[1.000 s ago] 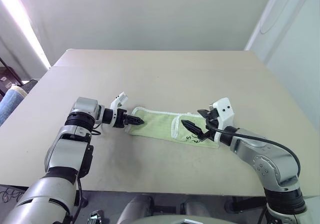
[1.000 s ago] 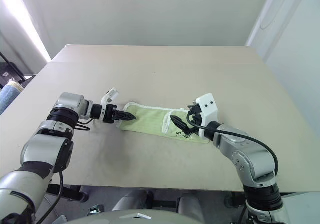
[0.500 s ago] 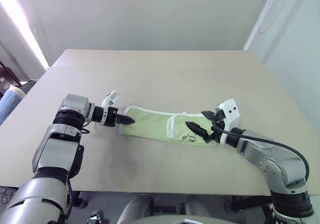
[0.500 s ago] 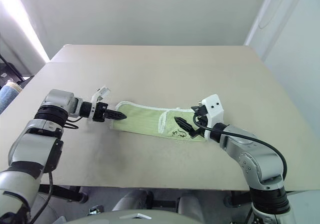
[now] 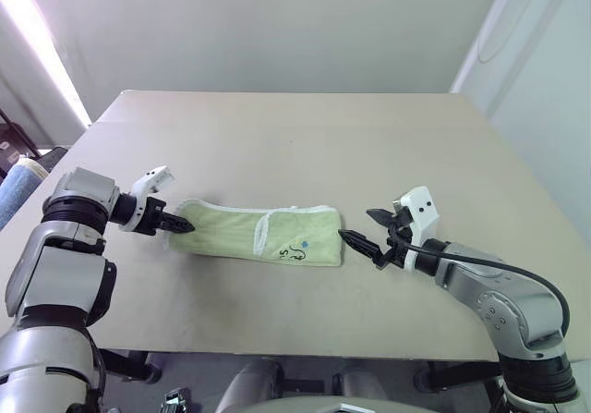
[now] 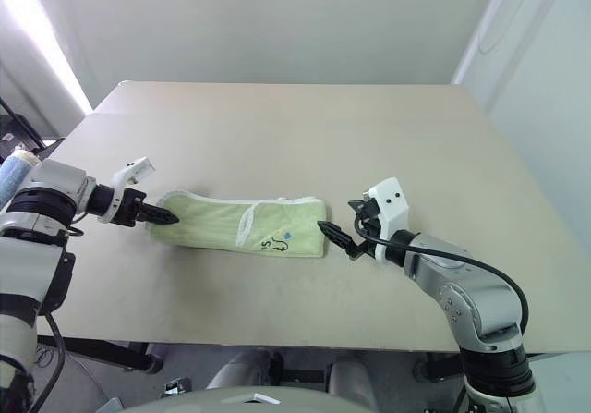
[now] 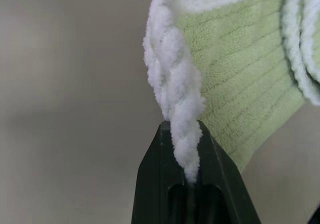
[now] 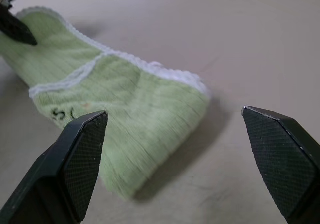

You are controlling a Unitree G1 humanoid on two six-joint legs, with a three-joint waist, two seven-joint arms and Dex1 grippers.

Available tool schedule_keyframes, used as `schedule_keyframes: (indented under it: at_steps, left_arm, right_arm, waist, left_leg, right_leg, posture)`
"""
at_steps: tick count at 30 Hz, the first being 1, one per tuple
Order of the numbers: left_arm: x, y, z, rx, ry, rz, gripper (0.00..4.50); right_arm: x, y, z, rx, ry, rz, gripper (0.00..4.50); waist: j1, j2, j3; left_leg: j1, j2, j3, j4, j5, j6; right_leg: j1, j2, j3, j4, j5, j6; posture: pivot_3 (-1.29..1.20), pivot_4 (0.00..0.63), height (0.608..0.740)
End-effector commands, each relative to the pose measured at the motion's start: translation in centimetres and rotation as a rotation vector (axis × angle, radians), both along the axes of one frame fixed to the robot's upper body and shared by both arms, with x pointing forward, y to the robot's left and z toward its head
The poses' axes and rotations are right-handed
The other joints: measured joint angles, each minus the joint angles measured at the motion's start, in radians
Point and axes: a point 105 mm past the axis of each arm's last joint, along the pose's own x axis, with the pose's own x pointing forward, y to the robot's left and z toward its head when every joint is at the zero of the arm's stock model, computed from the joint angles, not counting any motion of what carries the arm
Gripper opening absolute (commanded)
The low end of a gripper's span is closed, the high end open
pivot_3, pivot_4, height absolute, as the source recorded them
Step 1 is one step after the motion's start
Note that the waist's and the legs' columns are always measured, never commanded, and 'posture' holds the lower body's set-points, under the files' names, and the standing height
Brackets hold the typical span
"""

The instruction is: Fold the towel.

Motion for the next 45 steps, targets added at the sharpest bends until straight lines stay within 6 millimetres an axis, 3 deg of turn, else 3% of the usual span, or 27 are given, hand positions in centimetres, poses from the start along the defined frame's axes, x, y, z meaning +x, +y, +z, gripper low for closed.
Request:
schedule_keyframes:
  at_steps: [1,7,14,20,26,34,45]
  left_arm:
    - [1.4,-1.2,2.6,-0.03,-0.088,-0.04,0.04]
    - [1.4,-4.4,4.1,-0.121,-0.085,-0.17,0.04]
    - [0.8,-7.0,3.7,-0.149,-0.057,-0.289,0.04]
    - [0.0,-10.1,5.4,-0.271,-0.043,-0.368,0.04]
    - [-0.7,-12.8,5.6,-0.328,0.012,-0.423,0.04]
    - [0.1,-15.9,5.8,-0.386,0.048,-0.378,0.04]
    - [0.3,-18.0,5.0,-0.397,0.099,-0.326,0.04]
  right_arm:
    - [0.1,0.5,1.0,0.005,-0.046,0.026,4.5]
    - [-0.1,0.8,0.9,0.001,-0.041,0.039,4.5]
    - [-0.1,0.6,0.6,-0.008,-0.022,0.033,4.5]
    - [0.0,0.5,0.4,-0.006,-0.011,0.016,4.5]
    - [0.1,0.5,0.2,0.0,-0.004,-0.011,4.5]
    - [-0.1,0.0,0.0,0.005,0.009,-0.062,4.5]
    - [0.0,-0.6,-0.2,0.01,0.03,-0.105,4.5]
  waist:
    - [0.002,0.0,0.0]
    - [-0.006,0.0,0.0]
    - [-0.008,0.0,0.0]
    - [-0.007,-0.001,0.0]
    - [-0.007,-0.001,0.0]
    - [-0.006,-0.001,0.0]
    - [-0.007,-0.001,0.0]
  left_leg:
    - [0.0,0.0,0.0,0.0,0.0,0.0]
    - [-0.002,0.0,0.0,0.0,0.0,0.0]
    - [-0.01,0.0,0.0,0.002,0.002,0.003]
    - [-0.01,0.0,0.0,0.004,0.002,0.002]
    - [-0.01,0.0,0.0,0.004,0.002,0.002]
    - [-0.01,0.0,0.0,0.007,0.002,0.002]
    - [-0.01,0.0,0.0,0.011,0.002,0.002]
  right_leg:
    - [0.0,0.0,0.0,0.0,0.0,0.0]
    - [-0.002,0.0,0.0,0.0,0.001,0.002]
    - [-0.012,0.0,0.001,0.004,0.001,0.002]
    - [-0.012,0.0,0.001,0.006,0.001,0.002]
    - [-0.012,0.001,0.001,0.007,0.001,0.002]
    - [-0.012,0.001,0.001,0.01,0.001,0.002]
    - [-0.012,0.001,0.001,0.012,0.001,0.002]
  posture:
    - [0.0,0.0,0.692]
    - [0.0,0.0,0.692]
    - [0.0,0.0,0.692]
    - [0.0,0.0,0.692]
    - [0.0,0.0,0.692]
    - [0.0,0.0,0.692]
    - [0.0,0.0,0.692]
